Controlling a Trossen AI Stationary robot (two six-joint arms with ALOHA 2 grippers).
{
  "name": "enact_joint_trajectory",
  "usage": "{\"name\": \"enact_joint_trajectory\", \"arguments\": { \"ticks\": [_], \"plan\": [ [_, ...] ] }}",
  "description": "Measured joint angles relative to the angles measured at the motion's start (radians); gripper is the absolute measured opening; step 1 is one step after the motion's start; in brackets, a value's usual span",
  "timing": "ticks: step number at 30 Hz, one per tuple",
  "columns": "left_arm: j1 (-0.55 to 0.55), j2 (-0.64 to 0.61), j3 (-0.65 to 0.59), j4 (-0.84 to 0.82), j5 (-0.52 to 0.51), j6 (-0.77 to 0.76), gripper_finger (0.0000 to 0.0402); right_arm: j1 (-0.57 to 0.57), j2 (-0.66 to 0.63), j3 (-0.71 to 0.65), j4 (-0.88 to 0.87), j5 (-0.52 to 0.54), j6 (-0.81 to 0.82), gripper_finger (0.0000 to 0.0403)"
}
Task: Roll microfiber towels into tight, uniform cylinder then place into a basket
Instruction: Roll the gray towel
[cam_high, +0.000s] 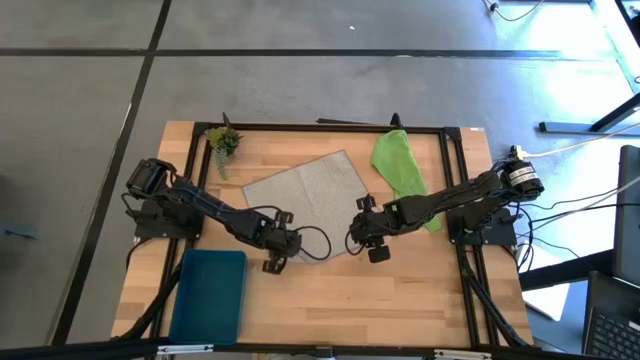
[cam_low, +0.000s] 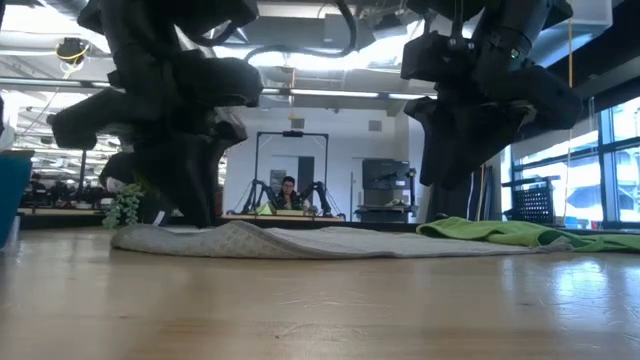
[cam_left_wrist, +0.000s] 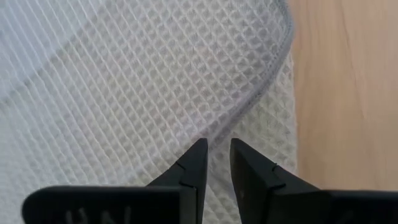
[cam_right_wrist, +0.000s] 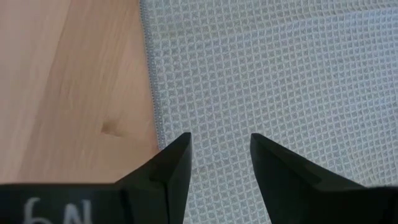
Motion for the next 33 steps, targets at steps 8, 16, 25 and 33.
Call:
{"name": "enact_joint_trajectory", "arguments": {
  "ticks": [8, 16, 25, 33],
  "plan": [
    [0.033, 0.022, 0.0, 0.069, 0.079, 0.072, 0.0047, 0.0, 0.0, 0.0, 0.001, 0.0, 0.0, 0.0165],
    [0.04, 0.035, 0.002, 0.077, 0.138, 0.076, 0.0035, 0.0, 0.0, 0.001, 0.001, 0.0, 0.0, 0.0165],
    [0.047, 0.035, 0.006, 0.08, 0.219, 0.177, 0.003, 0.0, 0.0, 0.001, 0.006, 0.0, -0.001, 0.0165],
    [0.07, 0.035, 0.006, 0.091, 0.145, 0.091, 0.003, 0.0, 0.0, 0.001, 0.01, 0.0, 0.001, 0.0165]
  ]
}}
